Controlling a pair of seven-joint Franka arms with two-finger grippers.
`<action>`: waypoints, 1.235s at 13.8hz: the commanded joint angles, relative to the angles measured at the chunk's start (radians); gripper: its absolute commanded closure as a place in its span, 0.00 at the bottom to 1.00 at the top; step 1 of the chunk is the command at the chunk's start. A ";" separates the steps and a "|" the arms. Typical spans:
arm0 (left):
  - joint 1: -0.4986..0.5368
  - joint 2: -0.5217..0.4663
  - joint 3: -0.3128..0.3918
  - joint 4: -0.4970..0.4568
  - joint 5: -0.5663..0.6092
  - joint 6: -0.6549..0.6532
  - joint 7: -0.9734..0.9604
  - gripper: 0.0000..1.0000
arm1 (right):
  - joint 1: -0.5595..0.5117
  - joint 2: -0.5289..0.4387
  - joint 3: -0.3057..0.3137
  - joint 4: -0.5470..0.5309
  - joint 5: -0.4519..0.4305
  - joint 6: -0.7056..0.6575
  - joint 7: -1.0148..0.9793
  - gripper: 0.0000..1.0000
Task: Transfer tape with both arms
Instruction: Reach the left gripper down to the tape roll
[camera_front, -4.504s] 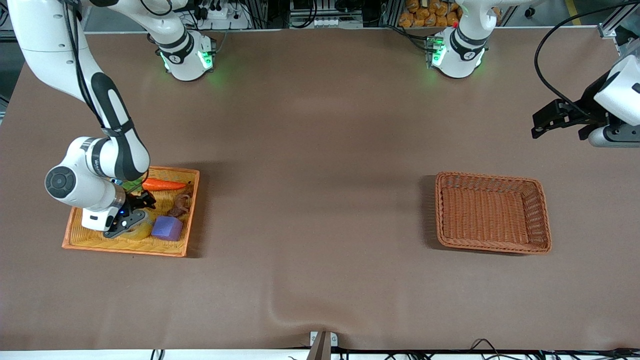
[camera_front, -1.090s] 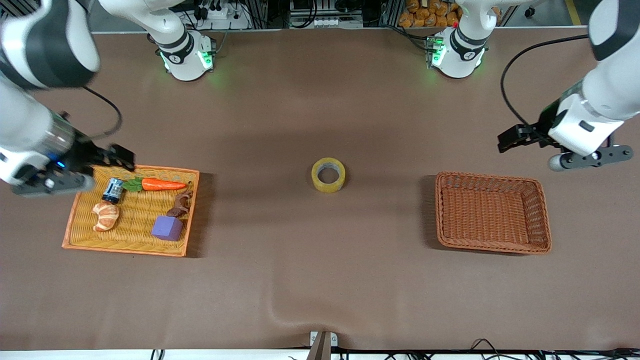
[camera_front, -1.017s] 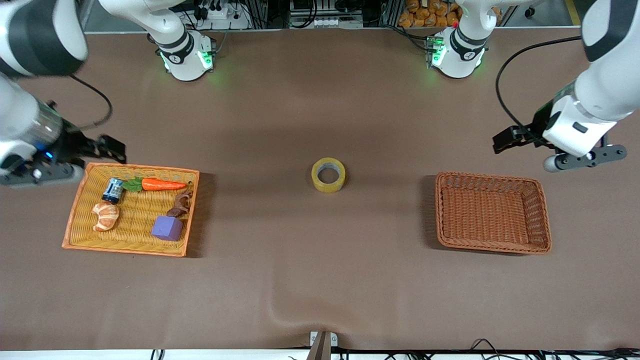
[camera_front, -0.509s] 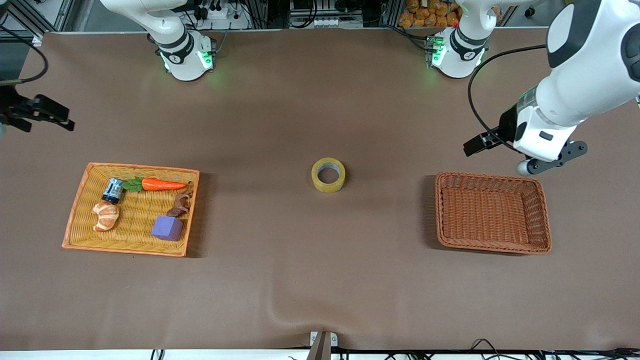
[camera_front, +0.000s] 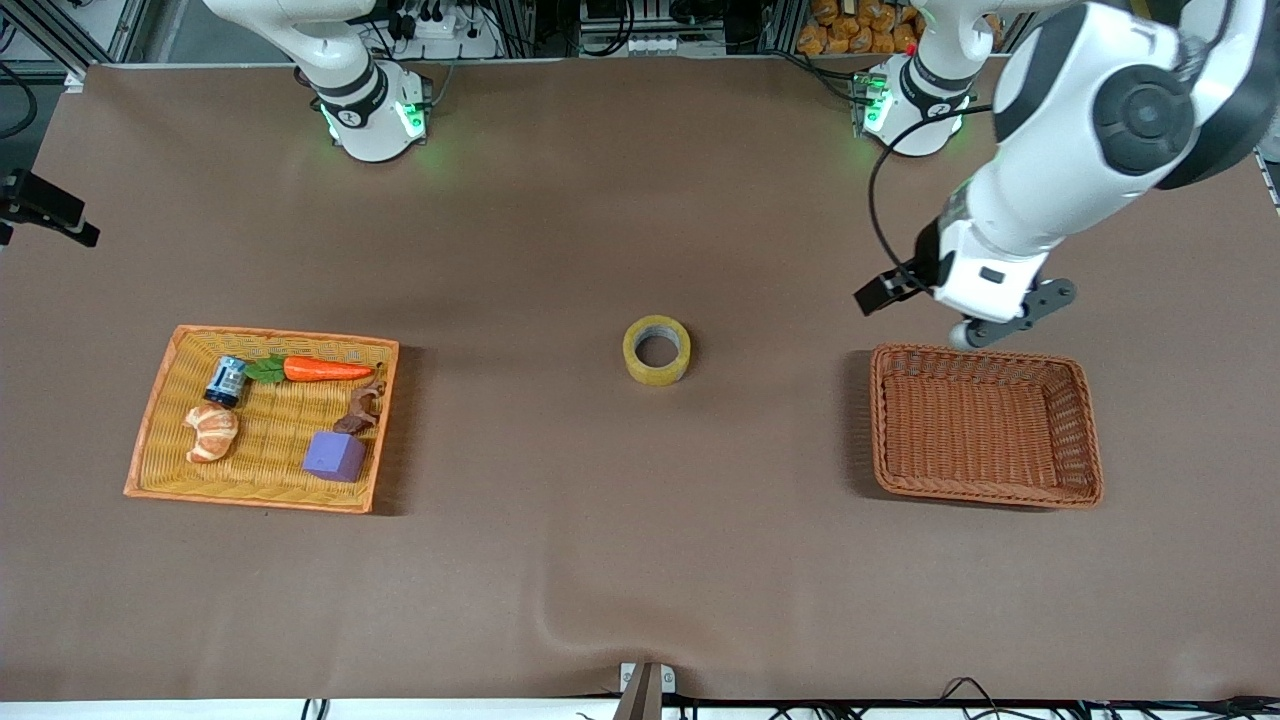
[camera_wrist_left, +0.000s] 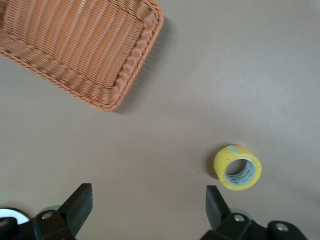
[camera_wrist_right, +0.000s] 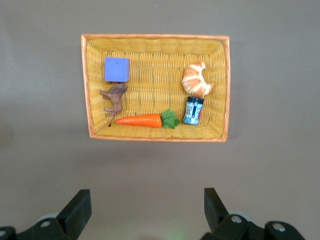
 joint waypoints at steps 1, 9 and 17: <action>-0.002 0.004 -0.038 -0.035 -0.024 0.055 -0.048 0.00 | -0.005 -0.012 0.017 -0.007 -0.009 -0.014 0.034 0.00; -0.226 0.203 -0.043 -0.060 0.082 0.280 -0.361 0.00 | 0.005 0.011 -0.007 -0.006 -0.010 -0.002 0.002 0.00; -0.323 0.372 -0.040 -0.061 0.212 0.437 -0.457 0.00 | -0.017 0.016 0.040 0.000 -0.010 0.001 -0.010 0.00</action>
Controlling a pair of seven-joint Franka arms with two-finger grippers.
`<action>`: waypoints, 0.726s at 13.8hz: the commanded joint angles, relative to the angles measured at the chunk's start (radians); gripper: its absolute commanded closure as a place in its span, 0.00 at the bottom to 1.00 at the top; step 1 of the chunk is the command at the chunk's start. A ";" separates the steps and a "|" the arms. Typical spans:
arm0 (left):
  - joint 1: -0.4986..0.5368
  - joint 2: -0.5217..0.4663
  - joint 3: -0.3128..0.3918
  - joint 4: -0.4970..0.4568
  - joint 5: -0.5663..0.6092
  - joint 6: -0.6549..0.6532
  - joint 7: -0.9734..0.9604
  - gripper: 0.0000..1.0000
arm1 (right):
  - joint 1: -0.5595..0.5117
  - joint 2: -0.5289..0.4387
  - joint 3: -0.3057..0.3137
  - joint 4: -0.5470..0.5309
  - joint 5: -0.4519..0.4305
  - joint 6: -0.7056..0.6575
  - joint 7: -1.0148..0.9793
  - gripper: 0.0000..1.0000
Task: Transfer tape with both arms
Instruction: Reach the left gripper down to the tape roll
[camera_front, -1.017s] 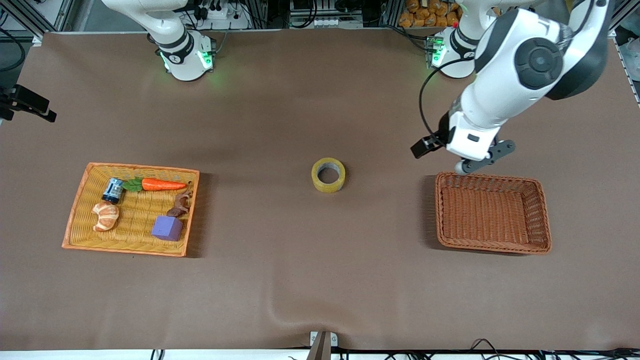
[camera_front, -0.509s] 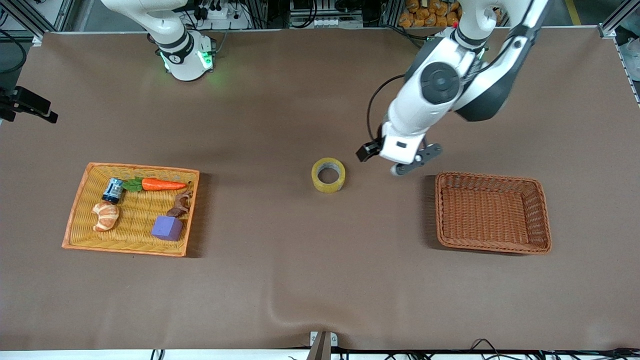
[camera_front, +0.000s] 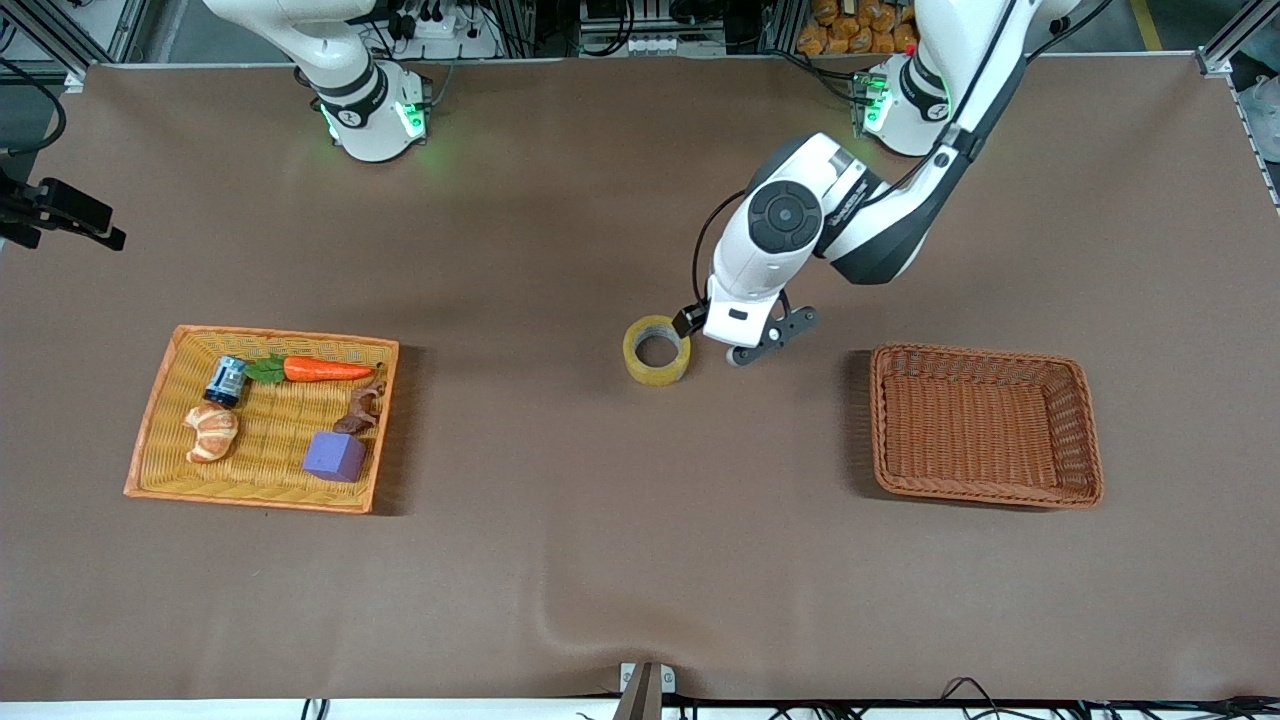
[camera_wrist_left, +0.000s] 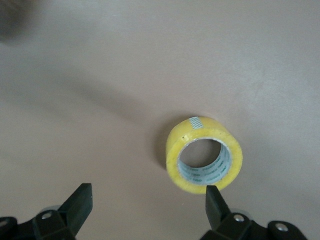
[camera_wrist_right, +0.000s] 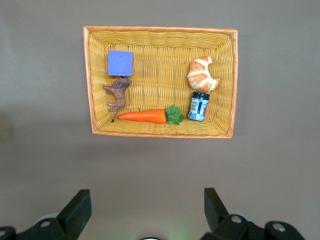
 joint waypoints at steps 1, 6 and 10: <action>-0.036 0.059 0.001 0.008 0.123 0.080 -0.108 0.00 | -0.016 0.004 0.020 0.006 -0.003 0.004 -0.013 0.00; -0.061 0.136 0.001 0.008 0.199 0.131 -0.178 0.00 | -0.027 0.016 0.020 0.035 0.002 0.010 -0.008 0.00; -0.077 0.171 0.001 0.008 0.199 0.145 -0.179 0.00 | -0.019 0.024 0.020 0.038 0.000 0.004 -0.013 0.00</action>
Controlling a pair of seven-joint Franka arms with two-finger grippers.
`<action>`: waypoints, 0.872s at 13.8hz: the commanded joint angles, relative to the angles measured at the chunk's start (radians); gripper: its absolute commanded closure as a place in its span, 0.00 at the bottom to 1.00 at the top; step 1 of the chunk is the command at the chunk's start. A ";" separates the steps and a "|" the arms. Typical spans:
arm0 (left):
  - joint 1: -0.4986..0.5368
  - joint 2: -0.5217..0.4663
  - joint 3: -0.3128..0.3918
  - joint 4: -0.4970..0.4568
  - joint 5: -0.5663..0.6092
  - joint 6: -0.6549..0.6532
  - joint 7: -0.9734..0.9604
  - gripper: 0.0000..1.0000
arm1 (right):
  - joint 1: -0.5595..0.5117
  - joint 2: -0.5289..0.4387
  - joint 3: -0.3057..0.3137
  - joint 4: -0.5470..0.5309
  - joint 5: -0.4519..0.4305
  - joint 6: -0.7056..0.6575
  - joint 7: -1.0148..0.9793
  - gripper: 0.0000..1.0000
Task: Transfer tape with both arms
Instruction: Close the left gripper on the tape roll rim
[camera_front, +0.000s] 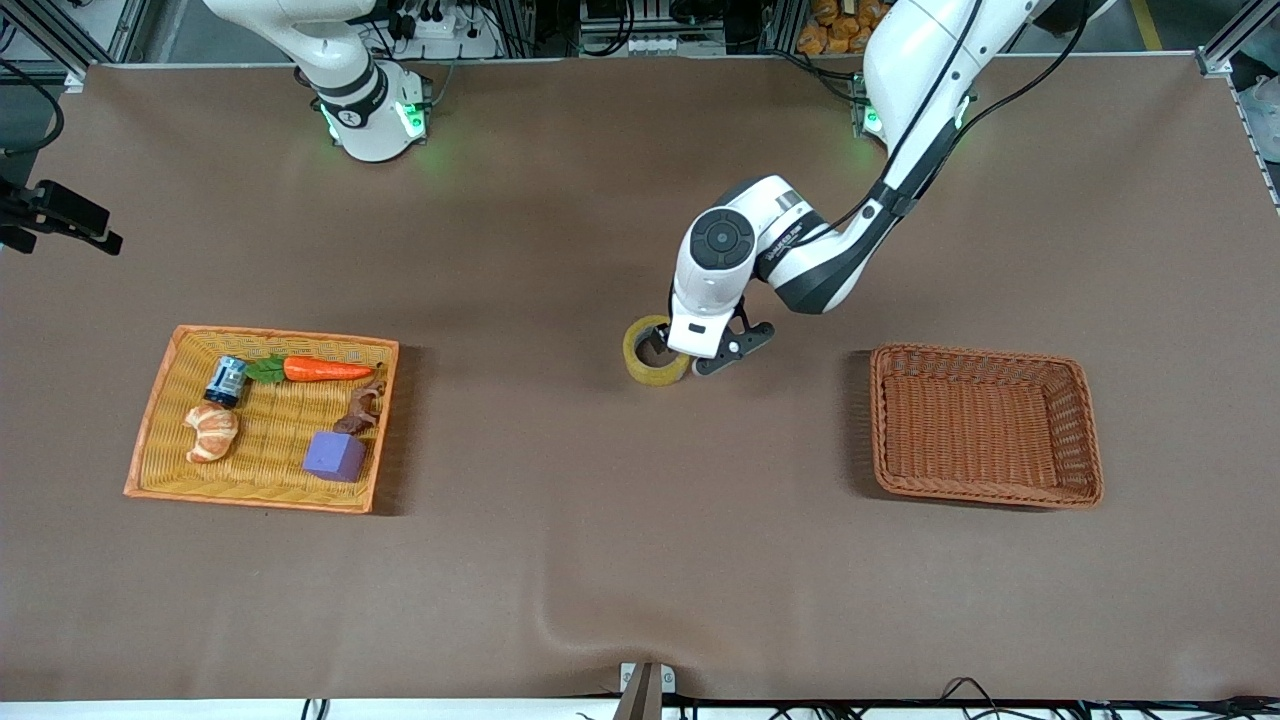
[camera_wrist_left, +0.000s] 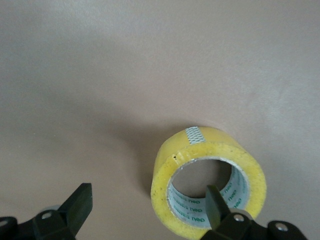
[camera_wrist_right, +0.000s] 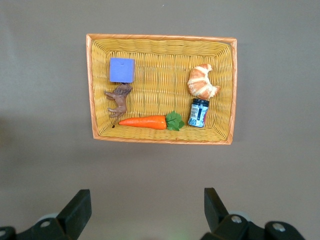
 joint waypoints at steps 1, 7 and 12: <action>-0.019 0.020 -0.001 0.009 0.031 0.019 -0.025 0.00 | -0.021 0.017 0.012 0.032 -0.001 -0.013 -0.013 0.00; -0.054 0.067 0.019 0.017 0.049 0.062 -0.028 0.09 | 0.013 0.035 0.015 0.035 0.000 -0.015 -0.005 0.00; -0.052 0.095 0.019 0.024 0.077 0.073 -0.025 0.84 | 0.011 0.037 0.013 0.037 0.000 -0.016 -0.007 0.00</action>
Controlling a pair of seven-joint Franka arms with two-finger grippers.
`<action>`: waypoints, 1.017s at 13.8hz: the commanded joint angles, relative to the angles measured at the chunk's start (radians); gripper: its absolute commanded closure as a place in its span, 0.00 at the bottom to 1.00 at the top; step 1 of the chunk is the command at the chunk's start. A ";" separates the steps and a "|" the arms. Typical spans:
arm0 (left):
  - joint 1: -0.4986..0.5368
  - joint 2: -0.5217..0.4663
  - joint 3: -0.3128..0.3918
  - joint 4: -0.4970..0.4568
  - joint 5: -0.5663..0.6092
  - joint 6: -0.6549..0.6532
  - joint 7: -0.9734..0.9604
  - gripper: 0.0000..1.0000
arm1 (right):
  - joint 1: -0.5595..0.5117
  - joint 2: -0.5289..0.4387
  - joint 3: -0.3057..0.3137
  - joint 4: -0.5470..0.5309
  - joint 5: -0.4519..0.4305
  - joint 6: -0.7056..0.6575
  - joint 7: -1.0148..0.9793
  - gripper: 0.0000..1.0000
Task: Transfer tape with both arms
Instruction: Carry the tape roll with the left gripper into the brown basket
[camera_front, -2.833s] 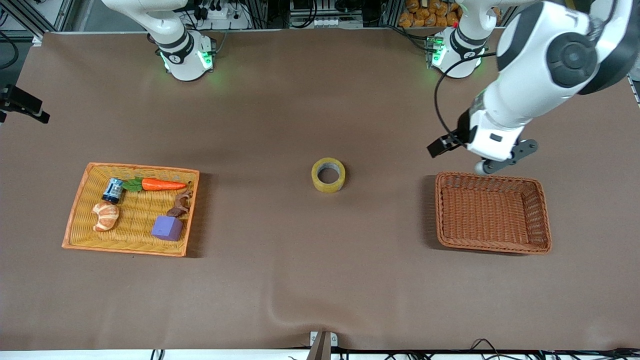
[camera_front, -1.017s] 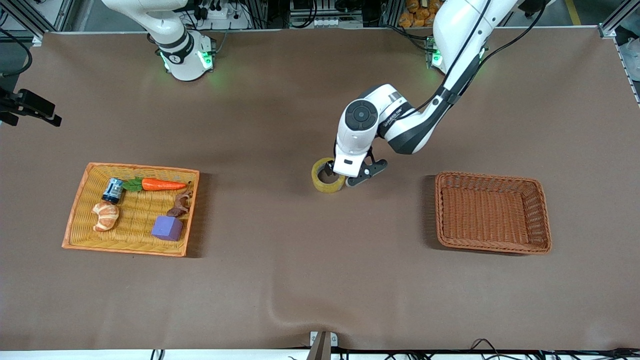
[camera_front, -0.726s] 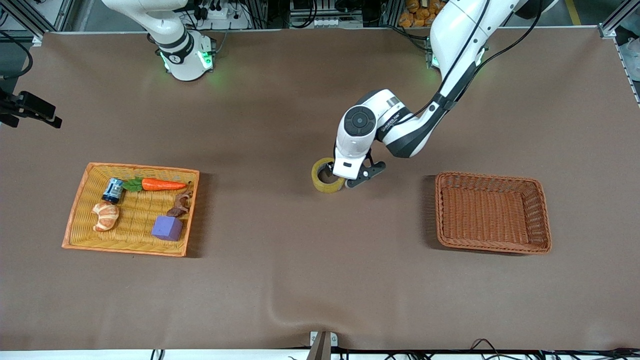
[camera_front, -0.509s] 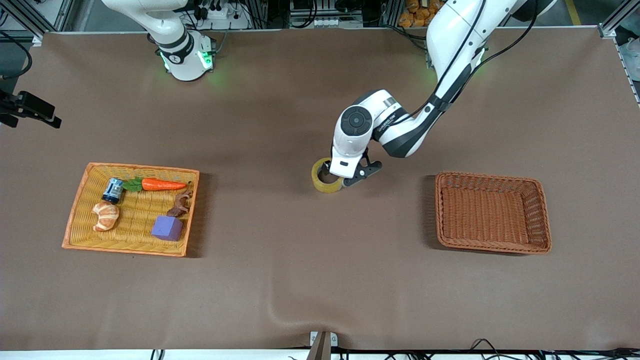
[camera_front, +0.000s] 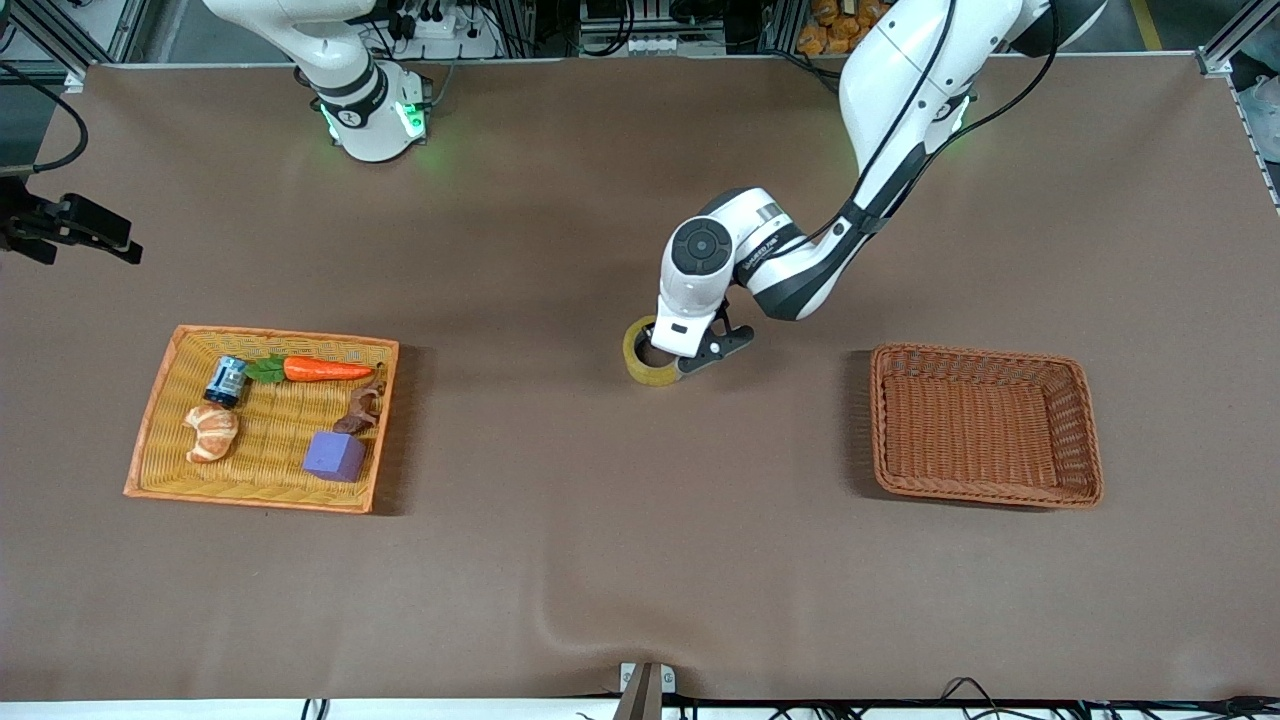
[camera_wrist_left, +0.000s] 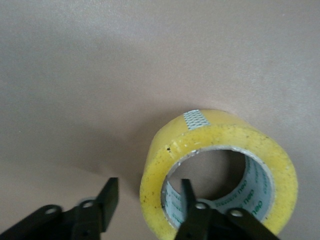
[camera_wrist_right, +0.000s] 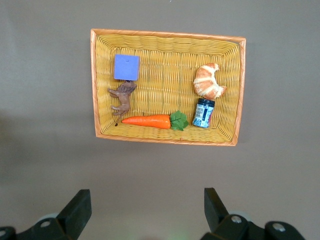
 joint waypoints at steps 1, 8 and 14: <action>-0.009 0.016 0.005 0.024 0.037 0.011 -0.025 1.00 | -0.002 0.011 -0.001 0.031 0.000 -0.014 -0.006 0.00; 0.106 -0.153 0.034 0.017 0.065 -0.006 -0.006 1.00 | -0.015 0.011 -0.006 0.058 0.030 -0.014 -0.003 0.00; 0.408 -0.338 -0.004 -0.018 0.004 -0.188 0.407 1.00 | -0.016 0.011 -0.006 0.058 0.049 -0.013 -0.012 0.00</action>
